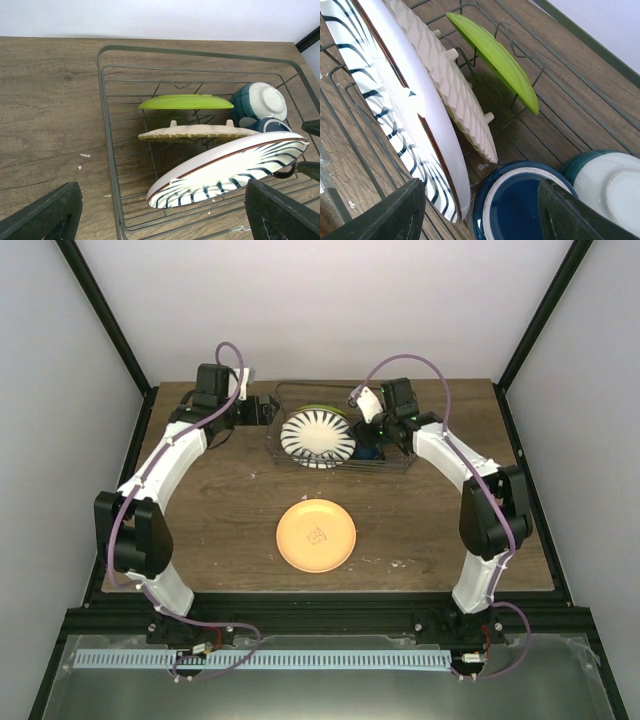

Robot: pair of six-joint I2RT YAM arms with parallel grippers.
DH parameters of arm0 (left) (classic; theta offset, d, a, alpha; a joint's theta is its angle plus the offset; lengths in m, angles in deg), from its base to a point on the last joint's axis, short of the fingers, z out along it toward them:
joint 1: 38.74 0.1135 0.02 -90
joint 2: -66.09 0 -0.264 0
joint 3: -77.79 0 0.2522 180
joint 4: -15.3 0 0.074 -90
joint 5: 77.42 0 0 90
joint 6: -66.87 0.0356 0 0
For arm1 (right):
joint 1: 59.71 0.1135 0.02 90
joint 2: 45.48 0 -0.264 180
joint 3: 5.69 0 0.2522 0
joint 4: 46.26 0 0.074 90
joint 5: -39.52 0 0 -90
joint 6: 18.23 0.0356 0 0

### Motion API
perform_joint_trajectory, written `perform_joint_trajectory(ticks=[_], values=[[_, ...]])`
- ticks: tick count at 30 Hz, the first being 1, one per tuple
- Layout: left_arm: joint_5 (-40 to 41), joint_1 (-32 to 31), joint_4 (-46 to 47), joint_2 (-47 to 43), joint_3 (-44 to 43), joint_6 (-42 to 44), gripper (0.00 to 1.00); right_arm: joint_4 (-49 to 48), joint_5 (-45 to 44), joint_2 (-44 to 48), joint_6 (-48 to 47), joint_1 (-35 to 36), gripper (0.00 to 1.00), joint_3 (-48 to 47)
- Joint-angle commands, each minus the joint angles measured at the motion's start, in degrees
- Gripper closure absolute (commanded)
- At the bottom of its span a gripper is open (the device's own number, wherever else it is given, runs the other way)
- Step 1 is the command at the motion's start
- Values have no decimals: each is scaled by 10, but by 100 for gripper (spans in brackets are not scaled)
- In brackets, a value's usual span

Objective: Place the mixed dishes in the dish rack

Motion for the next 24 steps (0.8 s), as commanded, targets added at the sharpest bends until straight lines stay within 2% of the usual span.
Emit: perform_joint_trajectory(ticks=[1, 9, 24], values=[[-3, 2, -1, -1, -9, 6, 10, -11, 30, 22, -29, -6, 37, -3], [0, 2, -2, -3, 0, 7, 10, -49, 126, -6, -49, -6, 49, 9], [12, 3, -3, -10, 14, 4, 10, -36, 232, -67, -104, -6, 59, -42]])
